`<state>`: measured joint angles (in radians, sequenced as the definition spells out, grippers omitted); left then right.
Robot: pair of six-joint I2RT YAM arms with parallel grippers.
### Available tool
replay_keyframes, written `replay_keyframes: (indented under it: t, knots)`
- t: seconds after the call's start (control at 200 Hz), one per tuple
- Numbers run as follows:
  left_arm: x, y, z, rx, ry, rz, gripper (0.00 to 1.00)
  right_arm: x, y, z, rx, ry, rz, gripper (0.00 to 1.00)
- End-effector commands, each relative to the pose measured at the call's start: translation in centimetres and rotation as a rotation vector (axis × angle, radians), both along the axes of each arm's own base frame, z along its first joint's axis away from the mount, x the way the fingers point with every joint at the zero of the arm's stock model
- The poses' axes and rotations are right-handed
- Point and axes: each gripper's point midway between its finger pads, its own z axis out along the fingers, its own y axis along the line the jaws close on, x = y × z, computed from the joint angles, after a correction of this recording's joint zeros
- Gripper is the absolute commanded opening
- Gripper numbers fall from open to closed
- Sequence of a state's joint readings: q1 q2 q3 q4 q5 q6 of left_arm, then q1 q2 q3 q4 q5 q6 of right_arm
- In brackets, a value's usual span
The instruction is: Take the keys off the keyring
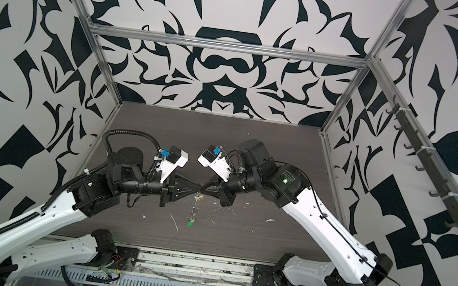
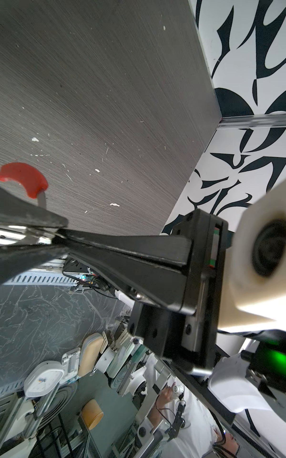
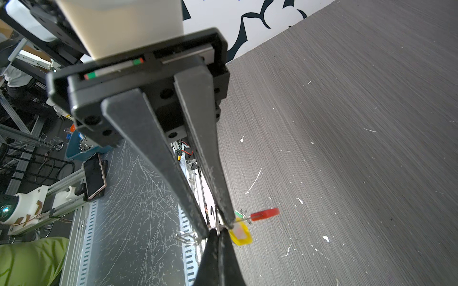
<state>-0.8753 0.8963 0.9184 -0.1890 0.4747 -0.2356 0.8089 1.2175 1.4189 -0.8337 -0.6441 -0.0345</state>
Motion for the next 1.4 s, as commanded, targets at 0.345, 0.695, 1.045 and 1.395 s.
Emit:
replay_keyframes:
  t: [0.345,0.695,1.045,1.395]
  knots:
    - [0.0,0.2,0.8,-0.009,-0.001,0.010,0.02,0.0,0.1,3.2,0.094,-0.091,0.003,0.00]
    - [2.7,1.7,3.5,-0.236,-0.082,0.222,0.00,1.3,-0.7,6.4,0.330,-0.189,-0.168,0.36]
    - [3.6,3.7,7.0,-0.461,-0.160,0.334,0.00,4.2,-1.6,6.9,0.561,-0.210,-0.382,0.37]
    - [5.3,4.0,7.4,-0.443,-0.126,0.445,0.00,4.5,-1.1,7.5,0.592,-0.213,-0.378,0.44]
